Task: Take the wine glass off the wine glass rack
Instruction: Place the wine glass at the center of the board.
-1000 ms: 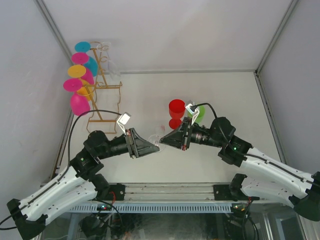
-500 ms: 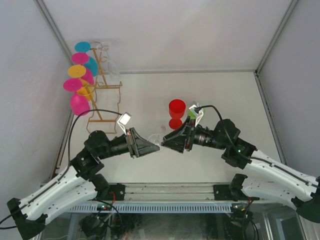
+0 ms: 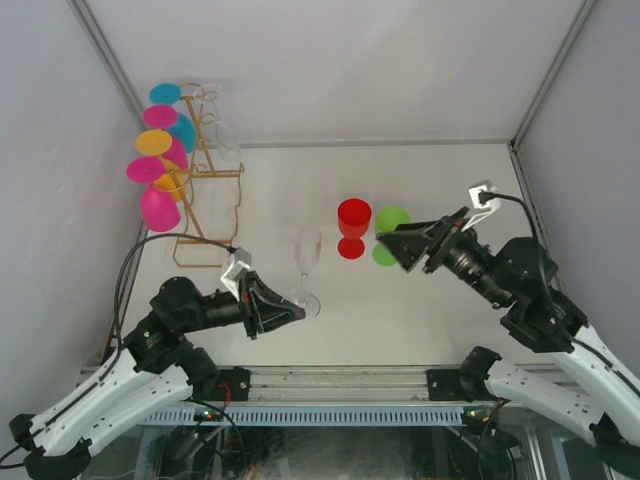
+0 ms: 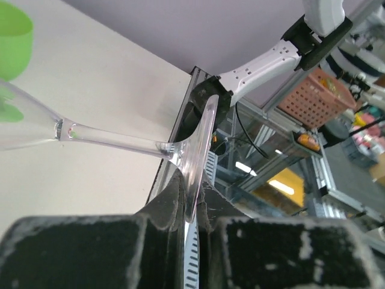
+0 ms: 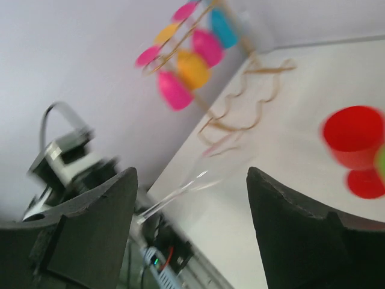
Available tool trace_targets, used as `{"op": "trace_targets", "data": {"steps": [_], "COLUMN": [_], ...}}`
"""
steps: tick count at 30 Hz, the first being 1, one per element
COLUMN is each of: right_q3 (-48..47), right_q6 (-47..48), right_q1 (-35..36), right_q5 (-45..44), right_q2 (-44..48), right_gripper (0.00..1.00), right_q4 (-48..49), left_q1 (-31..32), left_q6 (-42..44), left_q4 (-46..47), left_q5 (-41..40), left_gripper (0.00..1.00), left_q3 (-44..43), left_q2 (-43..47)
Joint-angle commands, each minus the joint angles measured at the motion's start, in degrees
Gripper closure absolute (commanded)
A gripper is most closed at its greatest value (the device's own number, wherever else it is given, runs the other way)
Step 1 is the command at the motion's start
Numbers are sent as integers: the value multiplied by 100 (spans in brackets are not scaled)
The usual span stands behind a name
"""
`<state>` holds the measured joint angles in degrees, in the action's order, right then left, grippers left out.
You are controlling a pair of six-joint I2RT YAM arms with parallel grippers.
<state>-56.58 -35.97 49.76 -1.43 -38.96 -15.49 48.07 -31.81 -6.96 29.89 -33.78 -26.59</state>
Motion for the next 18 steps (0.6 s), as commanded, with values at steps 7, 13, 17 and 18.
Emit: {"op": "trace_targets", "data": {"steps": [7,13,17,18], "right_q3": [-127,-125,-130,-146], "right_q6": [-1919,-1534,-1346,-1306], "right_q1": [-3059,-3096,-3091,-3094], "right_q5": [4310,5023,5101,5133], "right_q2": [-167,-700,-973,-1030], "right_gripper": [26,31,33,33], "right_q4": [-204,-364,-349,-316], "left_q1": [104,97,105,104], "left_q6": [3077,3411,3380,3372], "left_q4": [142,99,125,127], "left_q5": [2049,2618,2855,2879], "left_gripper": [100,100,100,100], "left_q3": [495,460,469,480], "left_q2": [937,899,760,742]}}
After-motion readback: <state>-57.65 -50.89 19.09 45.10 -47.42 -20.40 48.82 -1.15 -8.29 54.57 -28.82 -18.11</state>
